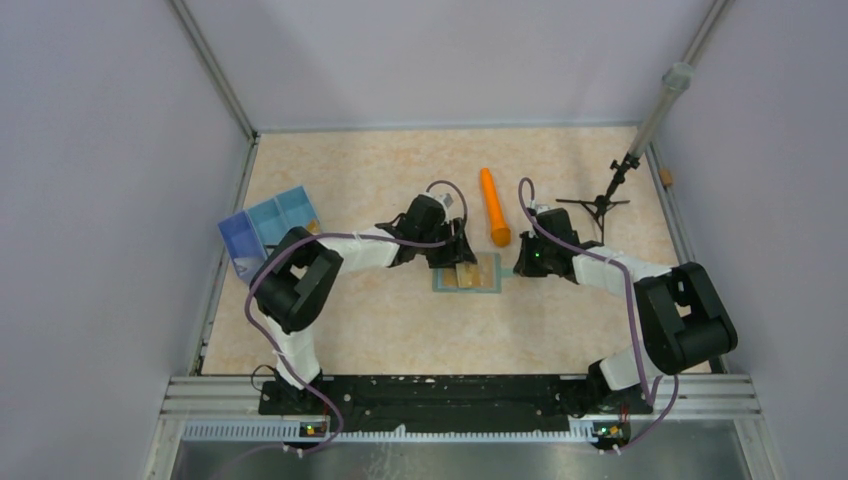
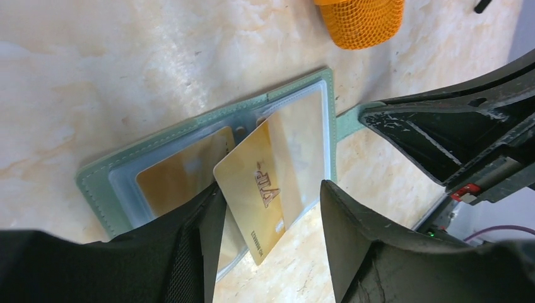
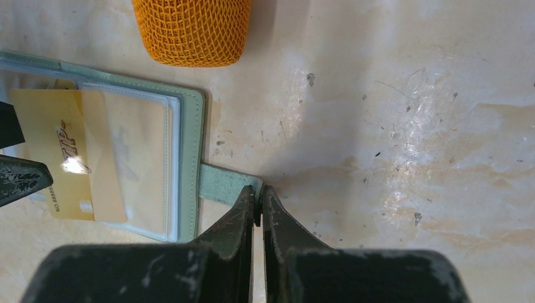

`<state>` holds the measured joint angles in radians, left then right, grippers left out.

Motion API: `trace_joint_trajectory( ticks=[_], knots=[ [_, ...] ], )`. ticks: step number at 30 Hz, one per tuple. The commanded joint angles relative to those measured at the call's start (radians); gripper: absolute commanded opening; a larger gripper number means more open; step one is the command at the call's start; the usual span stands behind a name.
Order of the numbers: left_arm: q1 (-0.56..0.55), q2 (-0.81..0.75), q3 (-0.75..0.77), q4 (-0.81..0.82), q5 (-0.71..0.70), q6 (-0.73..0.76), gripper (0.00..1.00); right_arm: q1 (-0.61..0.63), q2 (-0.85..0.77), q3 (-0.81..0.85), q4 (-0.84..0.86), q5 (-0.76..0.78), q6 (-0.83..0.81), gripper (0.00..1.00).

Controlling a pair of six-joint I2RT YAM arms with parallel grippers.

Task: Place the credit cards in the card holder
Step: Insert the credit card into the card holder.

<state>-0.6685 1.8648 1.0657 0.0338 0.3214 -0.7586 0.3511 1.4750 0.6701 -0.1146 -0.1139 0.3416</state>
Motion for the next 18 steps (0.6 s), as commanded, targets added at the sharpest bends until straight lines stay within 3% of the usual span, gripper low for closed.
trace_joint_trajectory(
  ticks=[1,7,18],
  knots=[
    [-0.001,-0.056,0.01,-0.198,-0.132,0.068,0.61,-0.006,-0.027,0.006,-0.011,0.011,-0.008,0.0],
    [-0.033,-0.1,0.015,-0.243,-0.193,0.047,0.61,-0.005,-0.024,0.007,-0.008,0.01,-0.009,0.0],
    [-0.083,-0.045,0.025,-0.17,-0.158,-0.001,0.56,-0.006,-0.024,0.006,-0.011,0.008,-0.008,0.0]
  ],
)
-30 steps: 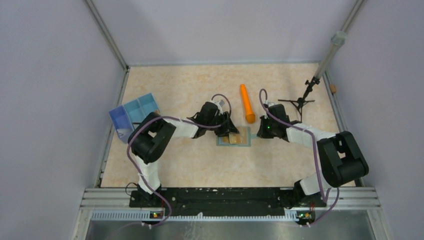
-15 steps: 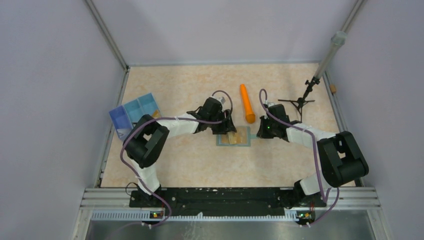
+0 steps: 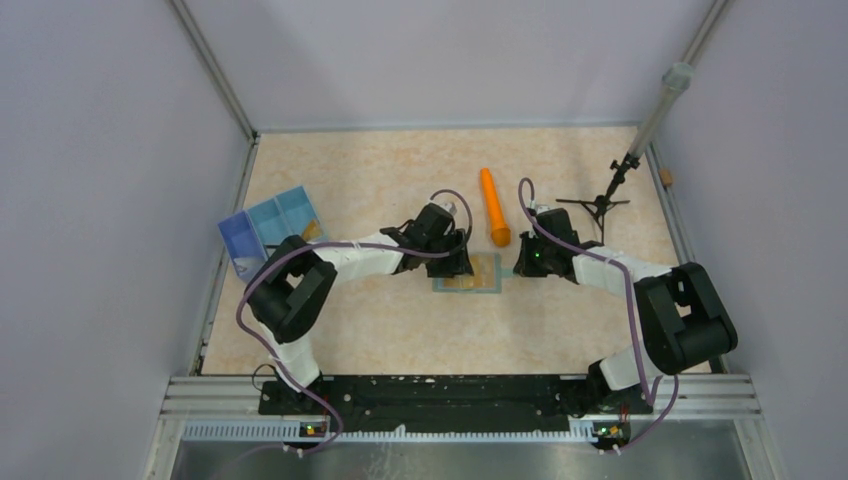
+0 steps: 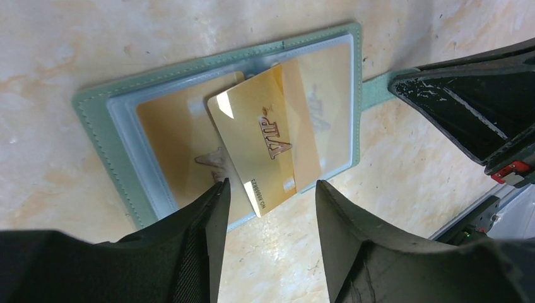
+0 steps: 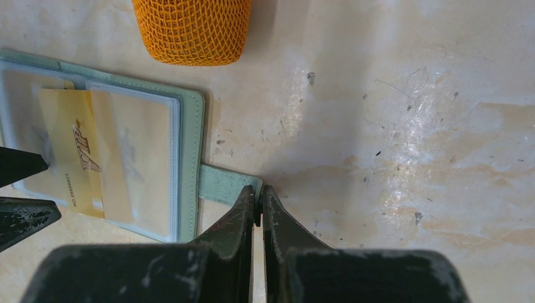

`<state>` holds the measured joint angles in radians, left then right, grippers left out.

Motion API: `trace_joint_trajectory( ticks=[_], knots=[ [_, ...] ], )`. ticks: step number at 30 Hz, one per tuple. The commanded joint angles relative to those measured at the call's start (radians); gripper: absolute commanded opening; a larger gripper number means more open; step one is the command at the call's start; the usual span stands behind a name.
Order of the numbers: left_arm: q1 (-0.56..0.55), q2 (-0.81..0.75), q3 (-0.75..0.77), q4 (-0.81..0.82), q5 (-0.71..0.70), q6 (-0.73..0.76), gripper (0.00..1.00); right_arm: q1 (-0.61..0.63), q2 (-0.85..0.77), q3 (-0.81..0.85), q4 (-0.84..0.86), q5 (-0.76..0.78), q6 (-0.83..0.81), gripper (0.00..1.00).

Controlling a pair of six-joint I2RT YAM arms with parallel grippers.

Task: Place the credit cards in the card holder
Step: Insert the credit card into the card holder.

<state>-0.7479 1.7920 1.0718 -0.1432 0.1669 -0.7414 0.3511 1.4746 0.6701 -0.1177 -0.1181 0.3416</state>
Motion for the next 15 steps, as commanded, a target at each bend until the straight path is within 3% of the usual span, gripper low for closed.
trace_joint_trajectory(
  ticks=[1,15],
  knots=[
    [-0.004,0.037,0.022,0.001,-0.004,-0.022,0.55,-0.006,-0.024,0.006,-0.009,0.012,-0.009,0.0],
    [-0.004,0.098,0.001,0.13,0.07,-0.031,0.55,-0.006,-0.025,0.006,-0.012,0.011,-0.008,0.0]
  ],
)
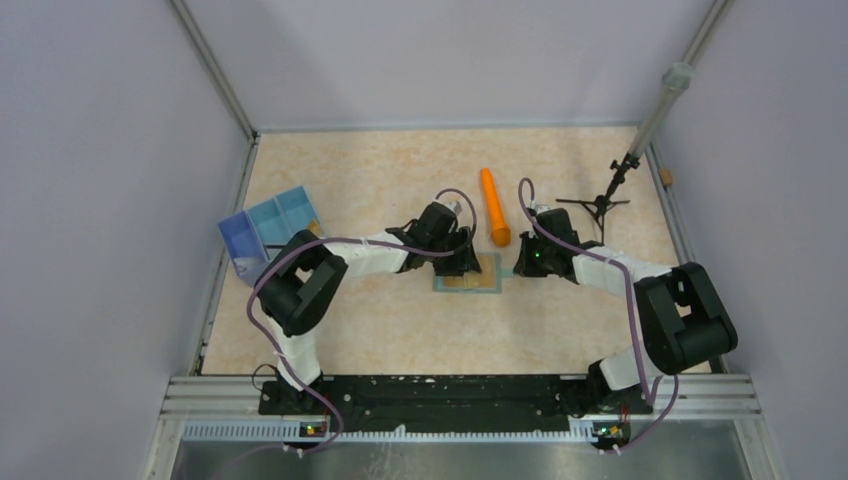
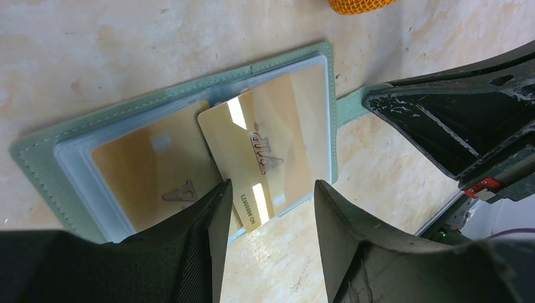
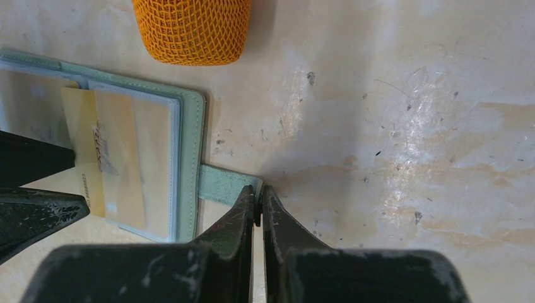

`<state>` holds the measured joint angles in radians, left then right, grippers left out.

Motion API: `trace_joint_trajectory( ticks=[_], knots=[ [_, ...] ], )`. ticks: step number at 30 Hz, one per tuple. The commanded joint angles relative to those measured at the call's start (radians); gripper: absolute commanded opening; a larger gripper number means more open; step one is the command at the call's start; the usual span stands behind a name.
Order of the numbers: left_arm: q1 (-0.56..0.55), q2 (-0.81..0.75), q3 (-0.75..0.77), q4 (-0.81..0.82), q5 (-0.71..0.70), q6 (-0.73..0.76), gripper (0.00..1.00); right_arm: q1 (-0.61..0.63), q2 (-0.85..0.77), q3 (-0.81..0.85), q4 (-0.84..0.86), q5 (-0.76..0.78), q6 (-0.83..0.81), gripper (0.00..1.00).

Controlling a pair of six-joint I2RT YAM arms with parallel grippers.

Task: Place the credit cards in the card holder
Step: Insert the credit card into the card holder.

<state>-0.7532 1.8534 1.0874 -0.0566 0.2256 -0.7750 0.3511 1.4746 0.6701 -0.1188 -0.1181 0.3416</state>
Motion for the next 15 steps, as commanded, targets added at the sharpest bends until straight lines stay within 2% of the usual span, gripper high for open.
trace_joint_trajectory(
  ticks=[1,15],
  knots=[
    [0.001,0.038,-0.02,0.064,0.019,-0.001,0.55,-0.005,-0.025,0.006,-0.012,0.01,-0.009,0.0],
    [-0.011,0.06,-0.065,0.291,0.081,-0.074,0.55,-0.005,-0.025,0.006,-0.017,0.014,-0.007,0.0]
  ],
)
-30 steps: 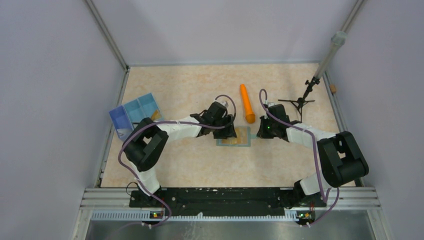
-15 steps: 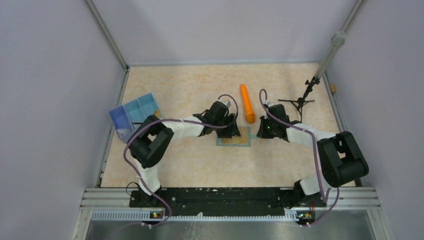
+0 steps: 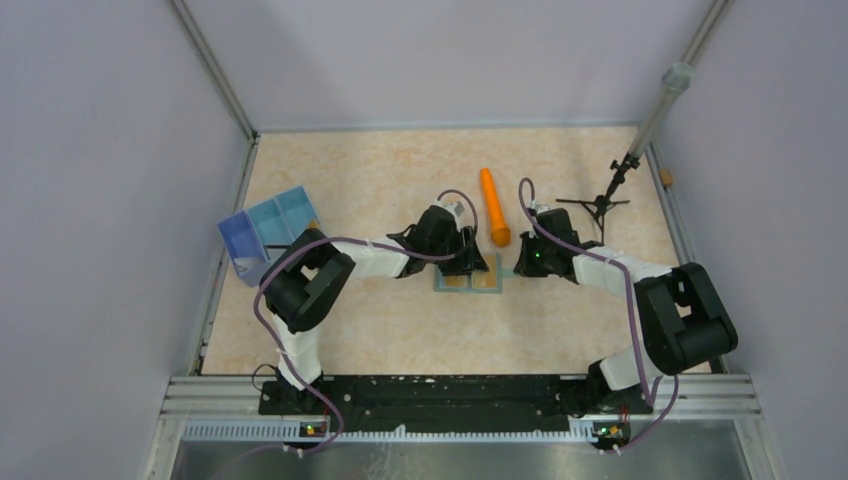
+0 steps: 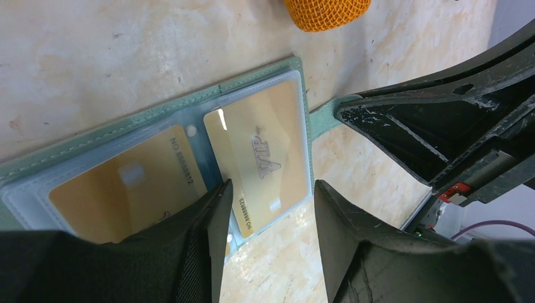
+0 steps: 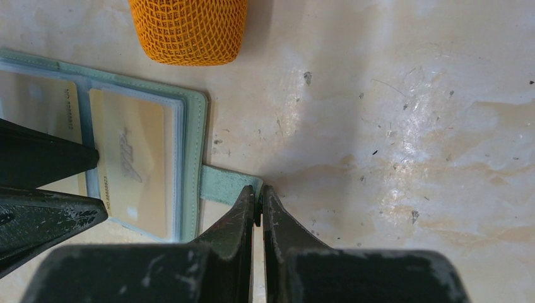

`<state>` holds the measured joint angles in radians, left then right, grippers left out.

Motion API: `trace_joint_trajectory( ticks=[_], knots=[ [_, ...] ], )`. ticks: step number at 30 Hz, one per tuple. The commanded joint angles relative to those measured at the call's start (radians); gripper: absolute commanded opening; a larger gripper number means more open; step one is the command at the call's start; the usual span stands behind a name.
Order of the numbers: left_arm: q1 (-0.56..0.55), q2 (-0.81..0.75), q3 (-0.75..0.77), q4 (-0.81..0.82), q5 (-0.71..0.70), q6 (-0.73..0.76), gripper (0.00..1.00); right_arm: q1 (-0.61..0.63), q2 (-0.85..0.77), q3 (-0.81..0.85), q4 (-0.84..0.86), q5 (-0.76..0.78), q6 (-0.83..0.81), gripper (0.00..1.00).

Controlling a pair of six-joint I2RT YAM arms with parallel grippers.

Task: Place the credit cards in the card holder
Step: Insert the credit card into the card holder.

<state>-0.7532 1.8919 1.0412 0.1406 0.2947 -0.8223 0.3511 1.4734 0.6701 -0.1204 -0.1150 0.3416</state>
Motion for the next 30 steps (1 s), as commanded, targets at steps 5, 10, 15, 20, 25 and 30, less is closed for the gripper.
trace_joint_trajectory(
  ticks=[5,10,15,20,25,30],
  knots=[
    [-0.018,0.02,-0.024,0.144,0.017,-0.046,0.55,-0.006,-0.024,0.006,-0.018,0.012,-0.007,0.0],
    [-0.023,0.033,-0.029,0.178,0.04,-0.059,0.55,-0.005,-0.023,0.008,-0.018,0.011,-0.007,0.0],
    [-0.022,-0.011,-0.013,0.046,-0.045,-0.001,0.59,-0.005,-0.032,0.006,-0.022,0.025,-0.004,0.0],
    [-0.021,-0.051,-0.005,-0.031,-0.091,0.038,0.63,-0.005,-0.037,0.011,-0.034,0.043,-0.002,0.0],
    [-0.021,-0.105,-0.005,-0.042,-0.059,0.055,0.69,-0.005,-0.069,0.014,-0.06,0.065,-0.001,0.0],
    [-0.015,-0.166,0.001,-0.045,0.0,0.068,0.74,-0.005,-0.124,0.04,-0.114,0.058,-0.005,0.0]
  ],
)
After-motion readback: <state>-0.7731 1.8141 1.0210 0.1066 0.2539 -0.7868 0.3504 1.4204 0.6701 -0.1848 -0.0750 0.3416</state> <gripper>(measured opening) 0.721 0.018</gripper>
